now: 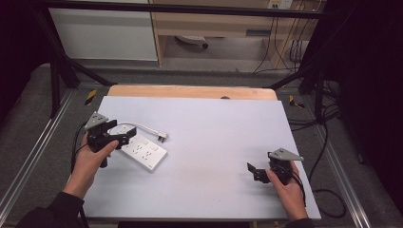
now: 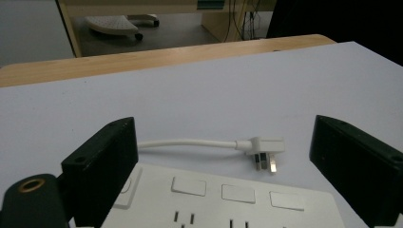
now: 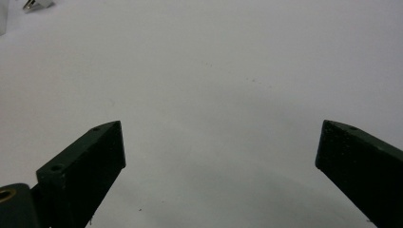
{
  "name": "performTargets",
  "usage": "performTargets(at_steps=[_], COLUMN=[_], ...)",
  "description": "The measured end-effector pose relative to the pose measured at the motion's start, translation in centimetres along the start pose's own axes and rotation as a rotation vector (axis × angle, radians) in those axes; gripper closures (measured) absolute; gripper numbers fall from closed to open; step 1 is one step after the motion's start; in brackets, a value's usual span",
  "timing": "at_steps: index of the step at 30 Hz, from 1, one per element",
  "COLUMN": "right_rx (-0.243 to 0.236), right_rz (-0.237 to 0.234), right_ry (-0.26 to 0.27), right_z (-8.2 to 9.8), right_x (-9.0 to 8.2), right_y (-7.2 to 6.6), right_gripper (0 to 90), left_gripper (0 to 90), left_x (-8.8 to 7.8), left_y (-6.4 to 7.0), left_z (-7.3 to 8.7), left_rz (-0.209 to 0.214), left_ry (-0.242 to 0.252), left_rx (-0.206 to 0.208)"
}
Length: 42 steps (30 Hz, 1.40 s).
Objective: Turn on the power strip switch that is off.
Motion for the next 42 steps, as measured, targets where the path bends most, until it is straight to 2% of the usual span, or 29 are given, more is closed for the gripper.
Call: performTargets(at_steps=[9, 18, 27, 35, 42], right_rx=[-0.001, 0.005, -0.002, -0.003, -0.003], right_rz=[-0.004, -0.015, -0.014, -0.015, -0.019], right_ry=[0.001, 0.004, -0.006, -0.003, -0.002], right_z=[0.0, -0.1, 0.1, 0.0, 0.0], right_x=[0.0, 0.0, 0.1, 0.1, 0.1], right_y=[-0.1, -0.2, -0.2, -0.3, -0.3], right_gripper=[3.1, 3.1, 3.0, 3.0, 2.9], left_gripper=[10.2, 10.6, 12.0, 14.8, 16.3], left_x=[1.8, 2.5, 3.3, 4.2, 4.5], left_y=[-0.4, -0.7, -1.6, -1.9, -2.2], left_z=[-0.1, 0.0, 0.6, 1.4, 1.5], left_rz=[0.003, -0.015, -0.041, -0.046, -0.054], left_ry=[-0.027, -0.045, -0.068, -0.101, -0.109], left_rx=[-0.012, -0.017, -0.022, -0.027, -0.029])
Point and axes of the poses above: each handheld gripper's, and its own axes: x roughly forward along the jaws, z roughly out of its underside, y roughly to its right, the point moved 8 cm from there along x, roughly forward along the jaws, and after that the axes turned 4 degrees about y, right-handed, at the moved point
